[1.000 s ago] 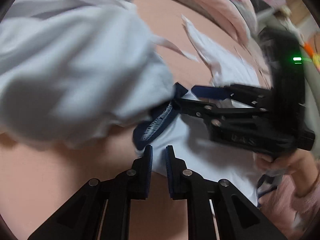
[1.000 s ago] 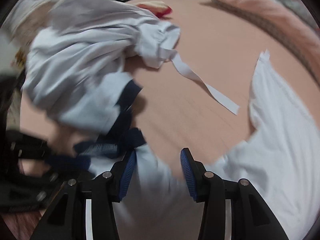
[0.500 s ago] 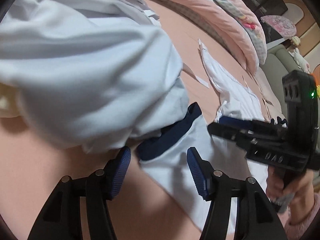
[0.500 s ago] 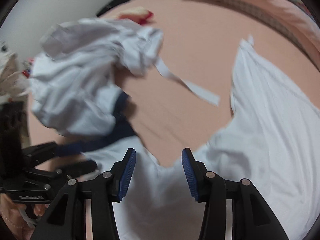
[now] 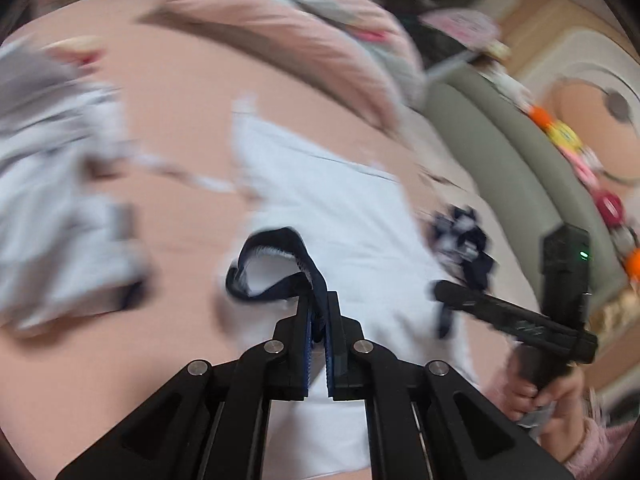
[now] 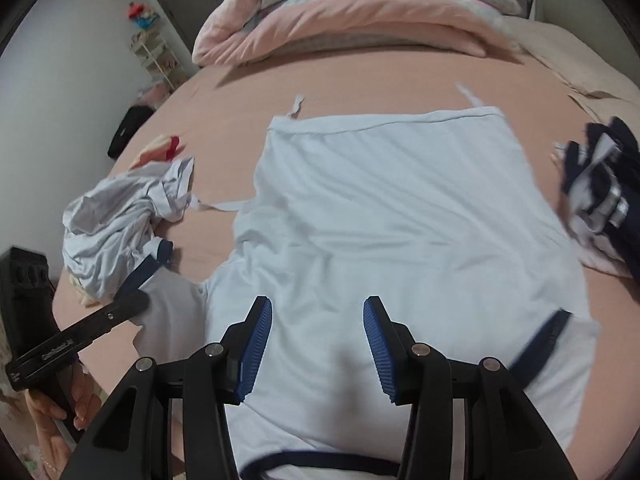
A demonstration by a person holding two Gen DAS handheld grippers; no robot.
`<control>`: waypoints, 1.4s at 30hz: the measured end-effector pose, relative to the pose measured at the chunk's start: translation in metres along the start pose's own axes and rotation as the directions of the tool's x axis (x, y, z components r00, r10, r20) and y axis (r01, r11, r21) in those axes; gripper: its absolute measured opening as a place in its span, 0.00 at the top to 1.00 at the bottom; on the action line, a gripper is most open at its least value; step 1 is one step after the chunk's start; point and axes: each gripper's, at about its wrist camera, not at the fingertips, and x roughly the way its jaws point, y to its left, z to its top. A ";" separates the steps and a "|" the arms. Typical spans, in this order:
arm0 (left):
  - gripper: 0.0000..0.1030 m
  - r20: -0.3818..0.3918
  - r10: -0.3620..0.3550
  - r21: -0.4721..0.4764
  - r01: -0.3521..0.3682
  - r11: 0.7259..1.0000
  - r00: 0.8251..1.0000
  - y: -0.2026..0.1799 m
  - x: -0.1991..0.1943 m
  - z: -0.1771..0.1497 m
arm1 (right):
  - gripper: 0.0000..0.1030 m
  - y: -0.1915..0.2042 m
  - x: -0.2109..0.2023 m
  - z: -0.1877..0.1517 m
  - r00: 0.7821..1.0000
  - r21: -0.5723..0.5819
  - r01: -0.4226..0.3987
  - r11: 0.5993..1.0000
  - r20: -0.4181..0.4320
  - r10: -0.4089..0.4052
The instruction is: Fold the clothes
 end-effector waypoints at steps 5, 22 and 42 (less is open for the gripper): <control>0.89 -0.196 0.017 0.025 -0.012 1.000 0.980 -0.026 0.086 -0.006 | 0.54 -0.017 -0.015 -0.007 1.000 0.022 0.020 1.000 0.019 -0.020; 0.75 -0.027 0.216 0.106 -0.212 0.971 0.976 0.036 -0.014 -0.053 | 0.54 0.054 0.062 -0.039 0.993 -0.203 -0.029 0.979 -0.117 0.006; 0.73 -0.213 0.481 0.506 -0.325 0.799 0.850 -0.020 0.004 -0.094 | 0.54 0.044 0.063 -0.088 0.979 -0.252 0.057 0.966 -0.176 -0.103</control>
